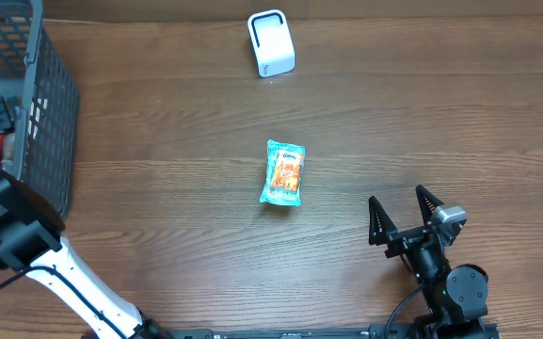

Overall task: Scan the item barcode
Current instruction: 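Return the left gripper into the basket and grasp the brown snack bag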

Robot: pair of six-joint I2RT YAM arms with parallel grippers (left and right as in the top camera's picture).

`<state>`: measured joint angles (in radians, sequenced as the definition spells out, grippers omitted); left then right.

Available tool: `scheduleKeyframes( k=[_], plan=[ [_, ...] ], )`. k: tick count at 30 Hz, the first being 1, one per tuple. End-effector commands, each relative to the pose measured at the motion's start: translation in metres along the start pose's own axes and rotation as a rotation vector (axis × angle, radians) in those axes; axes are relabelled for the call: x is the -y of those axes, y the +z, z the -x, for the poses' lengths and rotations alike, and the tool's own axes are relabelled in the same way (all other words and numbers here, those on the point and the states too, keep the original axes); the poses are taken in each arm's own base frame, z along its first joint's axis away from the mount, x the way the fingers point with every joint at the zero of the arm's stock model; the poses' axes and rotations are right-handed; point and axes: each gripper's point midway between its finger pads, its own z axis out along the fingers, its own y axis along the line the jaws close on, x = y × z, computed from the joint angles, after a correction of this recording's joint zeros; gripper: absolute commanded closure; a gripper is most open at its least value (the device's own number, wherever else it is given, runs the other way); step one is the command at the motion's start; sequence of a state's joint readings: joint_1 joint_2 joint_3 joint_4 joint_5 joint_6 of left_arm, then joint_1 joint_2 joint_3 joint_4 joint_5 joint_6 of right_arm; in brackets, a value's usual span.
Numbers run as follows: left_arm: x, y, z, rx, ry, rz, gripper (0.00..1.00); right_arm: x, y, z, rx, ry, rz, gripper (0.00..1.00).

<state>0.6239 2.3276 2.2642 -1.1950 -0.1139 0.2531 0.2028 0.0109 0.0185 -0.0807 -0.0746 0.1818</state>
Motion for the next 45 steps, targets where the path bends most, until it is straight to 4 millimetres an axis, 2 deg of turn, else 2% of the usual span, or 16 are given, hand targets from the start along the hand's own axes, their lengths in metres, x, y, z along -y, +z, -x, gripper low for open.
scheduleKeyframes(
  k=[1, 15, 19, 24, 32, 39, 45],
  plan=[
    [-0.001, 0.016, -0.003, -0.021, 0.057, -0.017, 0.00, 0.001, 0.000, -0.002, 0.002, -0.008, -0.004, 0.00],
    [-0.015, 0.070, -0.041, -0.167, 0.036, -0.069, 0.00, 0.001, 0.000, -0.002, 0.002, -0.008, -0.004, 0.00],
    [-0.014, 0.081, -0.047, -0.187, 0.034, -0.076, 0.00, 0.001, 0.000, -0.002, 0.002, -0.008, -0.004, 0.00],
    [-0.012, 0.085, -0.045, -0.182, 0.035, -0.078, 0.00, 0.002, 0.000, -0.002, 0.002, -0.008, -0.004, 0.00],
    [-0.002, 0.084, -0.045, -0.176, 0.031, -0.134, 0.35, 0.001, 0.000, -0.002, 0.002, -0.008, -0.004, 0.00],
    [0.009, 0.082, -0.044, -0.172, 0.024, -0.179, 0.55, 0.001, 0.000, -0.002, 0.002, -0.008, -0.004, 0.00],
    [0.014, 0.081, -0.043, -0.167, 0.021, -0.209, 0.64, 0.001, 0.000, -0.002, 0.002, -0.008, -0.004, 0.00]
  ],
)
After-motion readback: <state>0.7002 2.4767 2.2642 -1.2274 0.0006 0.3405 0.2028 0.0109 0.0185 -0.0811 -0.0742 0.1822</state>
